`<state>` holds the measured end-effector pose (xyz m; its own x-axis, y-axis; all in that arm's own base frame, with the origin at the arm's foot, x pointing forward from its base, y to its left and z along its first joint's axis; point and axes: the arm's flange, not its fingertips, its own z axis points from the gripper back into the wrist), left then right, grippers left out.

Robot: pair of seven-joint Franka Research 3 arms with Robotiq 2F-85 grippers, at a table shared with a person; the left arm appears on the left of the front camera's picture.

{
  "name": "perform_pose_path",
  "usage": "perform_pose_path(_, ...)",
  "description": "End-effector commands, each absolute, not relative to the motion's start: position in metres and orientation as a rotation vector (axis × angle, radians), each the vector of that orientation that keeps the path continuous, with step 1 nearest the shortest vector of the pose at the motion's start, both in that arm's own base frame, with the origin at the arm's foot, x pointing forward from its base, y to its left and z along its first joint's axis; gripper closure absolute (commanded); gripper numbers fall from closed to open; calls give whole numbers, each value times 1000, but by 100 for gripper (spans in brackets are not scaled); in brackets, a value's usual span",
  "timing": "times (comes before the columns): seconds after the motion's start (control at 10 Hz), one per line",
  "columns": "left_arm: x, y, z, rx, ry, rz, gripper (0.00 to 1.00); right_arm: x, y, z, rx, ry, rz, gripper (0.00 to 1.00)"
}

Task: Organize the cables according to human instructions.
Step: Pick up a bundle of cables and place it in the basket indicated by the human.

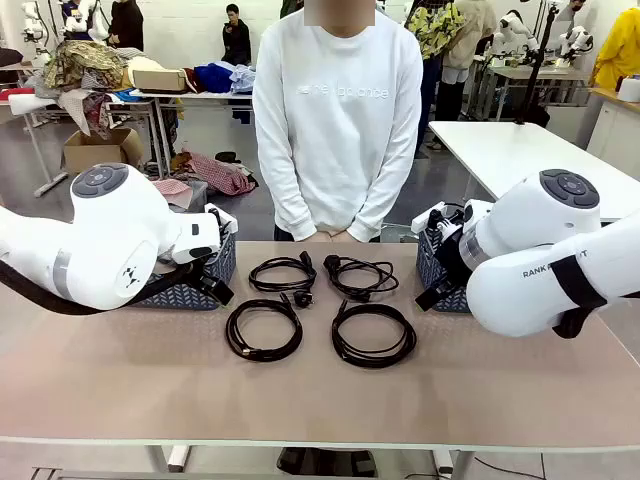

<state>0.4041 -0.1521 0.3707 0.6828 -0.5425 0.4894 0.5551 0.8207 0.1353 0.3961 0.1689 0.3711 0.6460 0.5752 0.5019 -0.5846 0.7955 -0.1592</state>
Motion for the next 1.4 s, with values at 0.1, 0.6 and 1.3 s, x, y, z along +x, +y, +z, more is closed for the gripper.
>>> perform_pose_path(0.1,404,-152,371,-25,-541,-615,0,396,169,371,18,-565,660,0)
perform_pose_path(0.6,404,-152,371,-25,-541,-615,0,396,169,371,18,-565,660,0)
perform_pose_path(1.3,397,-153,385,-31,-560,-617,0,393,166,383,33,-555,667,0)
